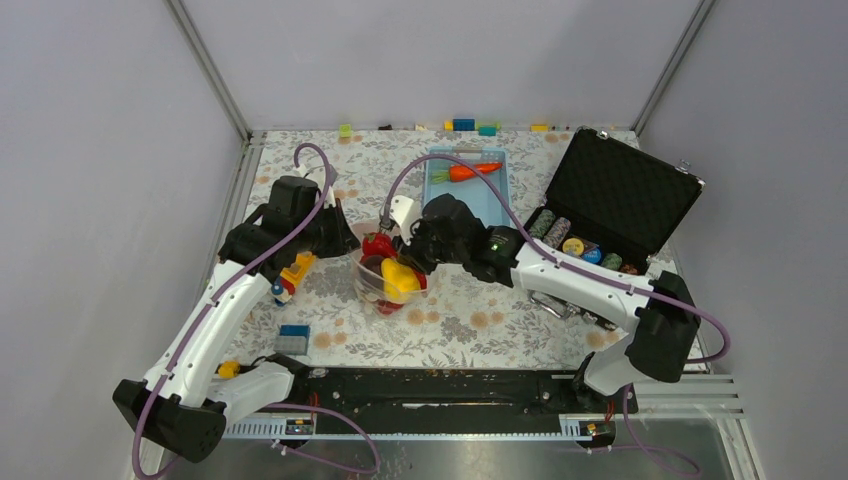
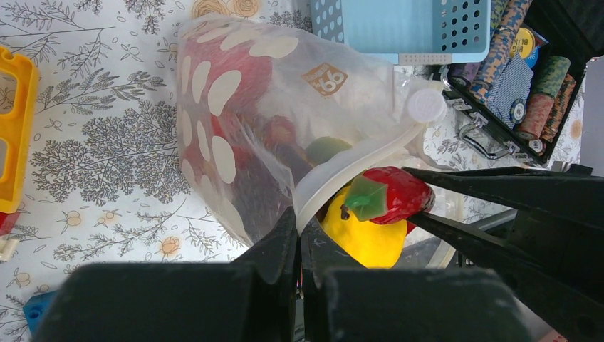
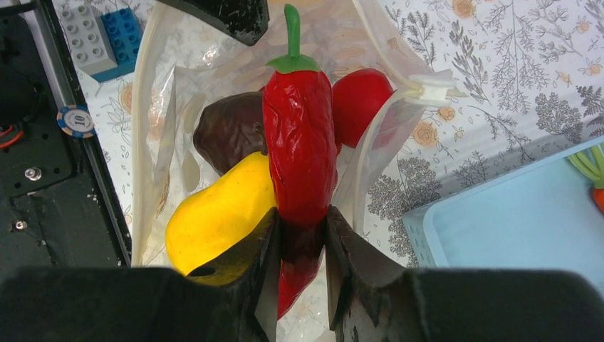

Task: Place the food in the zip-top bag and seal the zipper
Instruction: Place the fake vegetable in the zipper food storage bag.

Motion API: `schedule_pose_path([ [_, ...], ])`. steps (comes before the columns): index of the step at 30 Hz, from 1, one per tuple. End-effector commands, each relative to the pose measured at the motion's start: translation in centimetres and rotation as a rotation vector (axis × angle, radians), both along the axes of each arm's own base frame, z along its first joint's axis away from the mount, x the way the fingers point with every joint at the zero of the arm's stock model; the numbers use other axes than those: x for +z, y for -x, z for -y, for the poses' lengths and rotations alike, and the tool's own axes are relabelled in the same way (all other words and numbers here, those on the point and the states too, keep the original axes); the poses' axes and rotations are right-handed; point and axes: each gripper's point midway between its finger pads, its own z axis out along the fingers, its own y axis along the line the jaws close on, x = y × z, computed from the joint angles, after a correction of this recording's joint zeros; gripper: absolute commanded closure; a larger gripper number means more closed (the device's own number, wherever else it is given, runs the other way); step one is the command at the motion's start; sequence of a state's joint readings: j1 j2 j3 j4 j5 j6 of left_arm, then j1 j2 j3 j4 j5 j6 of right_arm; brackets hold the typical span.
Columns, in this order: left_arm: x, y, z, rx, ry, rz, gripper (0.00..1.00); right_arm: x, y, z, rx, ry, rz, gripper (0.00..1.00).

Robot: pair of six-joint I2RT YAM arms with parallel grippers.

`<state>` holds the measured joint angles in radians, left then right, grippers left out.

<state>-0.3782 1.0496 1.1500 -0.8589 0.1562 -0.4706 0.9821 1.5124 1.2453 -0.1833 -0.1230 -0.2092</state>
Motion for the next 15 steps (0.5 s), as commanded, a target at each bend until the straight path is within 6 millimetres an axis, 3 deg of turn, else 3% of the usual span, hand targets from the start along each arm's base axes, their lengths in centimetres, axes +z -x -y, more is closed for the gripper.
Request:
schedule_pose_path([
  [1,2.8,-1.1,0.8,-0.021,0.051,0.087,1.00,0.7,0.7,-0.5,0.050,0.030,0.015,0.88],
  [4,3.0,-1.1,1.1,-0.034,0.062,0.088,1.00,0.6,0.8,-0.6,0.061,0.036,0.016,0.89],
  [8,3.2,-0.8,1.6,-0.067,0.081,0.093,1.00,0.4,-0.8,-0.1,-0.061,0.090,-0.005,0.89],
  [11,3.4,-0.6,2.0,-0.099,0.099,0.102,1.00,0.7,-2.7,0.3,-0.187,0.127,0.002,0.80],
  [15,3.6,-0.1,2.6,-0.139,0.122,0.114,1.00,1.1,-3.7,0.5,-0.298,0.131,-0.033,0.76],
])
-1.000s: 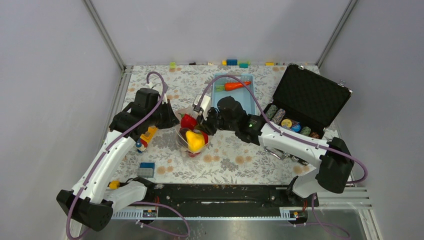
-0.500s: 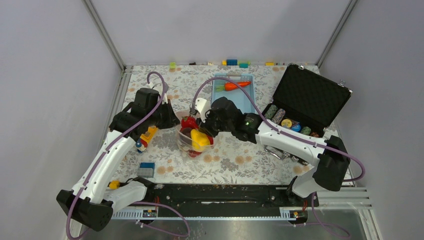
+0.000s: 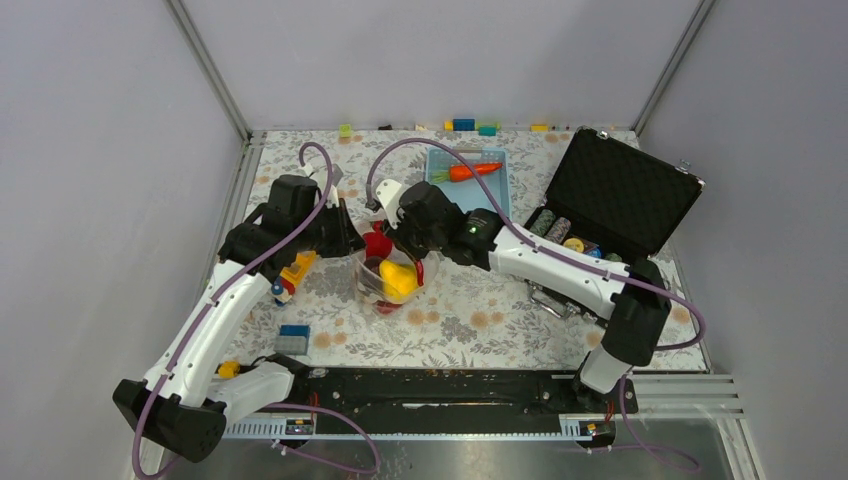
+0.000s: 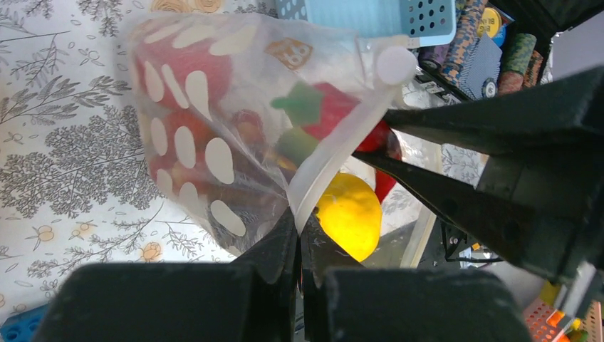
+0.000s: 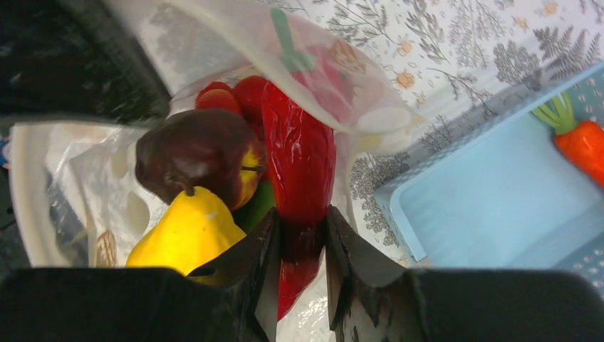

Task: Place the food in the zip-top bag and seal the zipper
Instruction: Place the fake vegetable in the zipper food storage bag, then pick up the fake vegetable from the bin.

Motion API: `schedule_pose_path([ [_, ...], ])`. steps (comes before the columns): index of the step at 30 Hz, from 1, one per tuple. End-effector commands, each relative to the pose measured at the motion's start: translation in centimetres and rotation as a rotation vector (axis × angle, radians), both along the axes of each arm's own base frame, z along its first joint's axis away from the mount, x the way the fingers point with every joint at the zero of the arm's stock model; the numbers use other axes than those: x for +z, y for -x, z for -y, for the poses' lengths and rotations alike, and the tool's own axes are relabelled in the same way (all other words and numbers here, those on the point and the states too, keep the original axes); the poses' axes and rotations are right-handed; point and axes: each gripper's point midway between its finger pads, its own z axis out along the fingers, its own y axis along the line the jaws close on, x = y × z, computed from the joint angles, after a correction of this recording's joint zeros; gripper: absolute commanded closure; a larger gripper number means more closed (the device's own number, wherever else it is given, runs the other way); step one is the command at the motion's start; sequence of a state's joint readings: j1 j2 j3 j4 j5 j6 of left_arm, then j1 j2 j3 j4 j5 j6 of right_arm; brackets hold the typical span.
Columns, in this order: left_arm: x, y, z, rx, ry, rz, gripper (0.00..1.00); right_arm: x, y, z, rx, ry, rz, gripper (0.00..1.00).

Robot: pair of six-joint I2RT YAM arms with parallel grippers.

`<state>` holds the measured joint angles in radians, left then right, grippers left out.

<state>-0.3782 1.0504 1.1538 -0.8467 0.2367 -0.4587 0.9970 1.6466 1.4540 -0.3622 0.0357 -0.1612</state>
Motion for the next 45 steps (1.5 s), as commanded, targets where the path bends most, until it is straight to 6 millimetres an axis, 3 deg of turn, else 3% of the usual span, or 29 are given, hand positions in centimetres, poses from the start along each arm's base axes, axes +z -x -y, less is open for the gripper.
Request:
schedule_pose_path([
  [1,3.1,-0.5,1.5,-0.078,0.083,0.118,1.00,1.3,-1.2,0.9,-0.178,0.013,-0.021,0.75],
  [11,3.2,-0.3,1.8,-0.102,0.100,0.126,1.00,0.5,0.2,-0.3,-0.205,-0.010,-0.176,0.71],
  [16,3.1,-0.5,1.7,-0.090,0.096,0.126,1.00,0.6,0.1,0.0,-0.188,0.006,-0.147,0.38],
  [18,3.1,-0.6,1.6,-0.080,0.092,0.126,1.00,1.2,0.0,0.1,-0.178,-0.001,-0.130,0.28],
  [21,3.0,-0.8,1.3,-0.057,0.080,0.128,1.00,2.7,0.6,-0.3,-0.104,-0.042,-0.099,0.23],
  [24,2.8,-1.0,0.9,-0.039,0.067,0.127,1.00,5.0,1.6,-0.5,0.016,-0.106,-0.040,0.17],
  [28,2.8,-1.0,0.8,-0.032,0.061,0.130,1.00,8.7,1.4,1.0,0.100,-0.147,0.144,0.01],
  [31,2.9,-1.0,0.7,-0.032,0.060,0.135,1.00,10.9,-0.8,3.6,0.102,-0.144,0.293,0.00],
  [35,3.0,-1.0,0.5,-0.028,0.052,0.141,1.00,12.4,-4.5,6.6,0.115,-0.184,0.301,0.00],
  [39,3.0,-1.0,0.5,-0.040,0.049,0.149,1.00,10.1,-7.7,8.6,0.236,-0.093,0.346,0.00],
  [43,3.0,-1.1,0.3,-0.034,0.038,0.158,1.00,7.5,-12.1,10.2,0.244,0.042,0.314,0.00],
  [45,3.0,-1.3,0.2,-0.033,0.032,0.159,1.00,5.1,-14.5,10.8,0.272,0.117,0.270,0.02],
])
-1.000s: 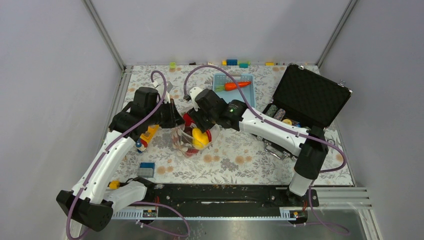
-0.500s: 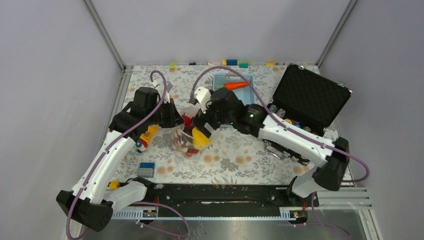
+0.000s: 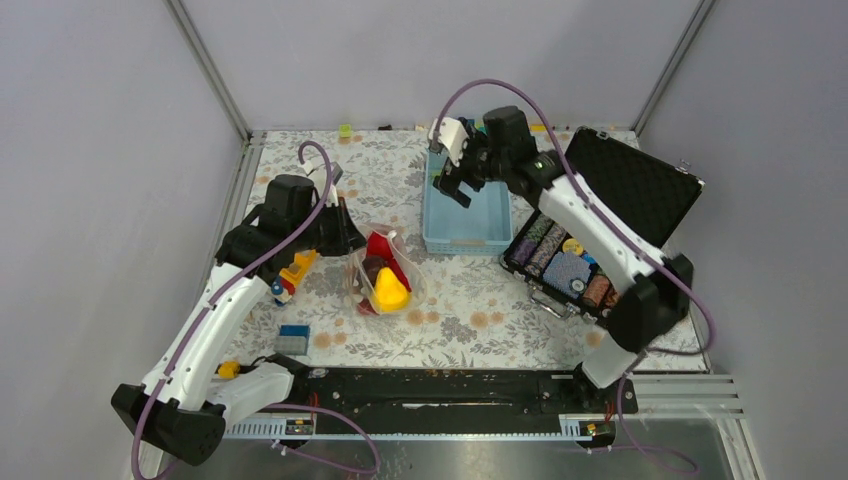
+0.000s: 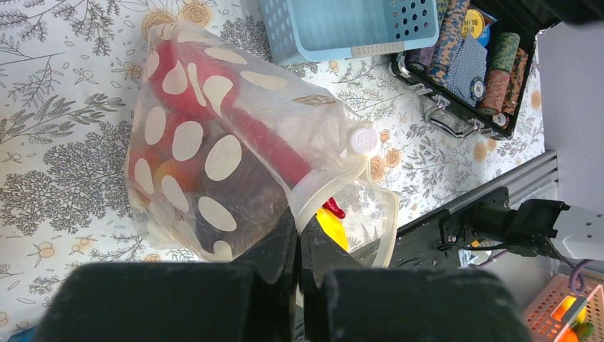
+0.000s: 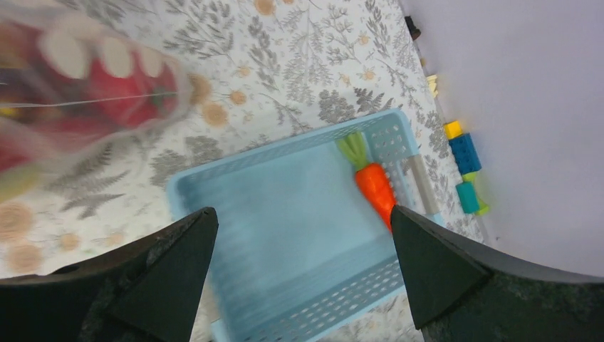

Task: Place the food in the zip-top bag and seal the zipper
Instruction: Pick up the fake vegetable from the bin.

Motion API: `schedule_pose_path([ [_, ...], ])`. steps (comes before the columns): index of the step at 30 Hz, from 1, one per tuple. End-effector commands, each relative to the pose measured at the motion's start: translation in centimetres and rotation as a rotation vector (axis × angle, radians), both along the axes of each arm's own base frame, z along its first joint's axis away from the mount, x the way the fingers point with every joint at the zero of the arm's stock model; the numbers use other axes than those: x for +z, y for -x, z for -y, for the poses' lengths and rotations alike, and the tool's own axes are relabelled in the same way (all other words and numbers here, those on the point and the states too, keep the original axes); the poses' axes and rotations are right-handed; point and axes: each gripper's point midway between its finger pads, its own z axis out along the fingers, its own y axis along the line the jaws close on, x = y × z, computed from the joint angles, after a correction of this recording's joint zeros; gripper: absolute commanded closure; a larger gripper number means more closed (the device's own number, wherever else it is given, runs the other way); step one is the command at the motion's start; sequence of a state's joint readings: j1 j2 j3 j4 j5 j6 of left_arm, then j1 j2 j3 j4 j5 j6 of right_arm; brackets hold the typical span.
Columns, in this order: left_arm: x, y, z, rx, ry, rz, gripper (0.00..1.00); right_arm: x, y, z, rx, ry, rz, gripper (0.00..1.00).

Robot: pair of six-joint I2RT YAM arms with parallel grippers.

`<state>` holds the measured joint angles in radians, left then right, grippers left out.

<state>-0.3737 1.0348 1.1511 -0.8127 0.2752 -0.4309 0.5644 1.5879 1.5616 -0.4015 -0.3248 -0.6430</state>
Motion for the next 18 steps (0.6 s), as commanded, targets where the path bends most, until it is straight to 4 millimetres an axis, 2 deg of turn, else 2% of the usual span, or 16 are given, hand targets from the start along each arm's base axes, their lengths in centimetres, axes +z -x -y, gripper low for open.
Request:
schedule_pose_path([
  [1,2.0,-1.3,-0.3,0.013,0.007,0.111,1.00,-3.3,-4.0,0.9,0.132,0.180,-0.006,0.03],
  [2,2.0,-1.3,-0.3,0.013,0.004,0.111,1.00,-3.7,-4.8,1.2,0.139,0.223,0.006,0.03],
  [4,1.9,-1.5,-0.4,0.014,-0.002,0.113,1.00,-6.0,-7.0,1.8,0.148,0.313,-0.003,0.03],
  [8,1.8,-1.7,-0.6,0.022,-0.013,0.115,1.00,-10.2,-9.6,2.5,0.192,0.423,-0.067,0.03],
  [13,1.4,-2.0,-0.9,0.026,-0.031,0.114,1.00,-13.9,-13.1,2.9,0.212,0.479,-0.065,0.03],
  [18,0.7,-2.2,-0.6,0.004,-0.039,0.096,1.00,-17.1,-17.9,4.0,0.130,0.536,0.019,0.04],
])
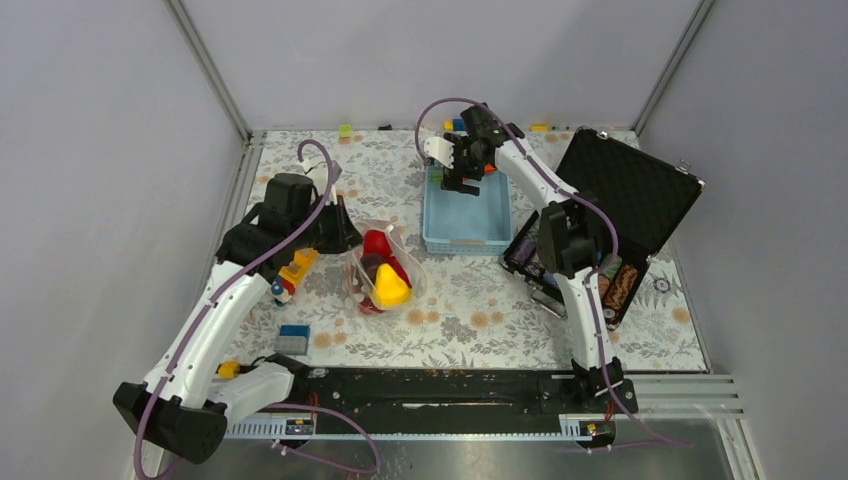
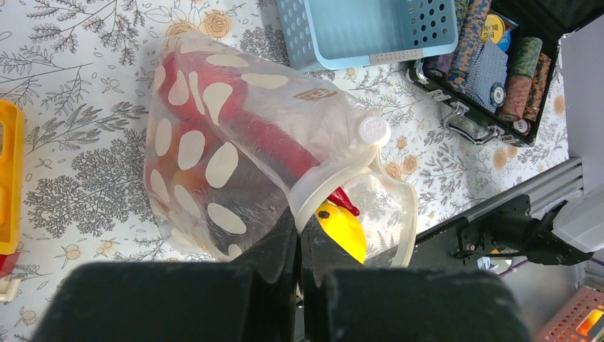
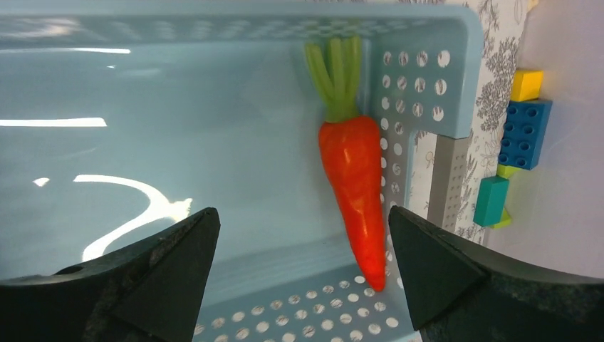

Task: Place the food in the zip-top bag and seal the zipper
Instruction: Pick up the fake vegetable from the bin.

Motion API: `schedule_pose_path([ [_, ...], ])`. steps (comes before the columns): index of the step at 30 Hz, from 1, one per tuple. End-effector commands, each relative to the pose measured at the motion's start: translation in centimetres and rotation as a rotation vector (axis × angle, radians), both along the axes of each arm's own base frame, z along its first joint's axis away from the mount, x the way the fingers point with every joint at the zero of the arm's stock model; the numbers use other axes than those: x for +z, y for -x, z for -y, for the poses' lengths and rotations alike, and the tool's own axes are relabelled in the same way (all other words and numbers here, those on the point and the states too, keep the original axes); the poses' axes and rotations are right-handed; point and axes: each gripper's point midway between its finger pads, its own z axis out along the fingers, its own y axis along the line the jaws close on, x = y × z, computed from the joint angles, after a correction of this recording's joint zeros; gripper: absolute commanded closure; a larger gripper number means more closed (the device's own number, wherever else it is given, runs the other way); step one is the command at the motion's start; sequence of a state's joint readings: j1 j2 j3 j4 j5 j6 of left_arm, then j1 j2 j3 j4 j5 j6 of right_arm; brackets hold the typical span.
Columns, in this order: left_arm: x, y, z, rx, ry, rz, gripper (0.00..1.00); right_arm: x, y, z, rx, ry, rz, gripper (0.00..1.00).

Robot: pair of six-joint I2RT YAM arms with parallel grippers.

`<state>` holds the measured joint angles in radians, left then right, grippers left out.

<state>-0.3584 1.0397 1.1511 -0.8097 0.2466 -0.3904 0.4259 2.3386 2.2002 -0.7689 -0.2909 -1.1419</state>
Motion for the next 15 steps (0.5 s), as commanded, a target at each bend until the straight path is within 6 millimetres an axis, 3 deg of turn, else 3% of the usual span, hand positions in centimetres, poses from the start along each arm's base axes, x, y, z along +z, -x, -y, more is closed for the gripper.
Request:
schedule_pose_path([
  [1,0.9,-1.5,0.3,-0.014,0.003,0.068,1.00,-0.8,-4.6,1.3,0.002,0.068,0.150,0.04],
  [4,0.5,-1.7,0.3,-0.014,-0.002,0.058,1.00,-2.9,-4.9,1.1,0.052,0.081,0.149,0.05],
  [7,0.4,-1.7,0.2,-0.013,-0.007,0.052,1.00,-4.0,-5.2,0.5,0.082,0.073,0.156,0.07],
  [11,0.1,-1.6,0.2,-0.012,-0.008,0.047,1.00,-5.0,-6.9,0.9,0.064,0.110,0.220,0.08],
  [15,0.1,-1.8,0.1,-0.009,-0.012,0.048,1.00,-6.7,-6.3,0.8,0.157,0.141,0.223,0.13],
])
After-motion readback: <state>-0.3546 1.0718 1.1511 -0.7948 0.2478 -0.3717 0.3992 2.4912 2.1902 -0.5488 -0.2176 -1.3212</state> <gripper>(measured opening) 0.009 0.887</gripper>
